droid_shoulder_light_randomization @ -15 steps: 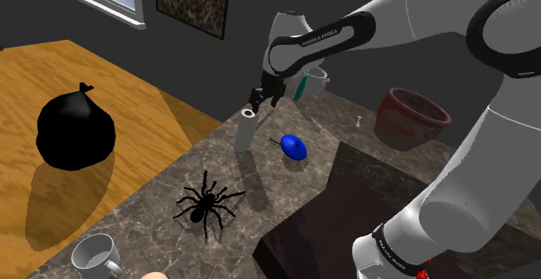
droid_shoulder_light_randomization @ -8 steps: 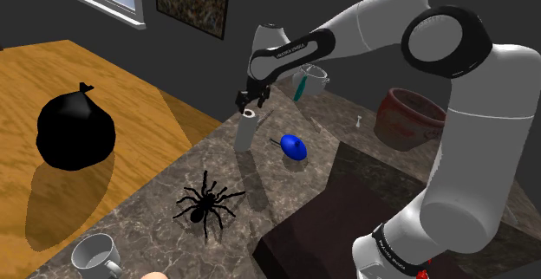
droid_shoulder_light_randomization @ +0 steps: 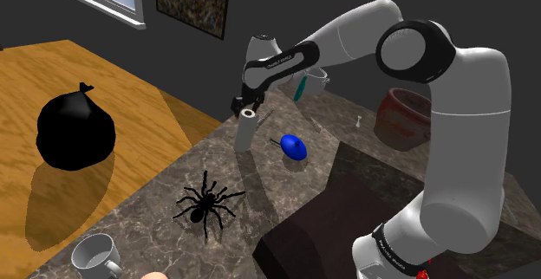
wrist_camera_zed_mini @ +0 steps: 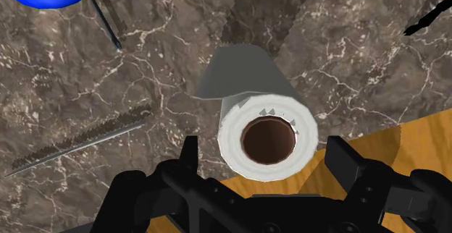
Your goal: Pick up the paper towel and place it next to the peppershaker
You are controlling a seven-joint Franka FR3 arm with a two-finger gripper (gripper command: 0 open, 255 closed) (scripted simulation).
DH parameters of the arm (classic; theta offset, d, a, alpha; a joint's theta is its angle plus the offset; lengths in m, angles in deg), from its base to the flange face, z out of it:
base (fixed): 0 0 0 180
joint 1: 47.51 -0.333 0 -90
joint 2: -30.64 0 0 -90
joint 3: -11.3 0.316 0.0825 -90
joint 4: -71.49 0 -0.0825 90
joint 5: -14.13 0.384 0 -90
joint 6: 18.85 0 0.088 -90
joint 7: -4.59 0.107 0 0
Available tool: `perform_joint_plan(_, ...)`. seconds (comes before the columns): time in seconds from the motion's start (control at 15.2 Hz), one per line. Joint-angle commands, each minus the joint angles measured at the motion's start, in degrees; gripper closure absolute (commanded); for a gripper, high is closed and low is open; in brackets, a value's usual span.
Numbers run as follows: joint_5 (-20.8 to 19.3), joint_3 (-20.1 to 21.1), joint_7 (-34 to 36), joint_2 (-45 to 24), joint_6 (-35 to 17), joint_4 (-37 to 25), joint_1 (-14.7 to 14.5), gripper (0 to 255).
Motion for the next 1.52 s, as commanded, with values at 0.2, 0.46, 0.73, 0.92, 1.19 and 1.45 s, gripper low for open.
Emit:
perform_joint_plan(0.2, -0.2, -0.17, 0.14, -1.45, -1.2, -0.27, -0.07, 0)
perform_joint_plan(0.46, -0.2, -0.17, 0.14, -1.45, -1.2, -0.27, -0.07, 0)
perform_joint_plan(0.73, -0.2, -0.17, 0.14, -1.44, -1.2, -0.27, -0.08, 255)
perform_joint_plan(0.92, -0.2, -0.16, 0.14, -1.45, -1.16, -0.32, -0.07, 255)
perform_joint_plan(1.19, -0.2, -0.17, 0.14, -1.45, -1.2, -0.27, -0.07, 255)
perform_joint_plan(1.45, 0.13, 0.09, -0.18, 0.68, 0.84, -0.19, 0.09, 255)
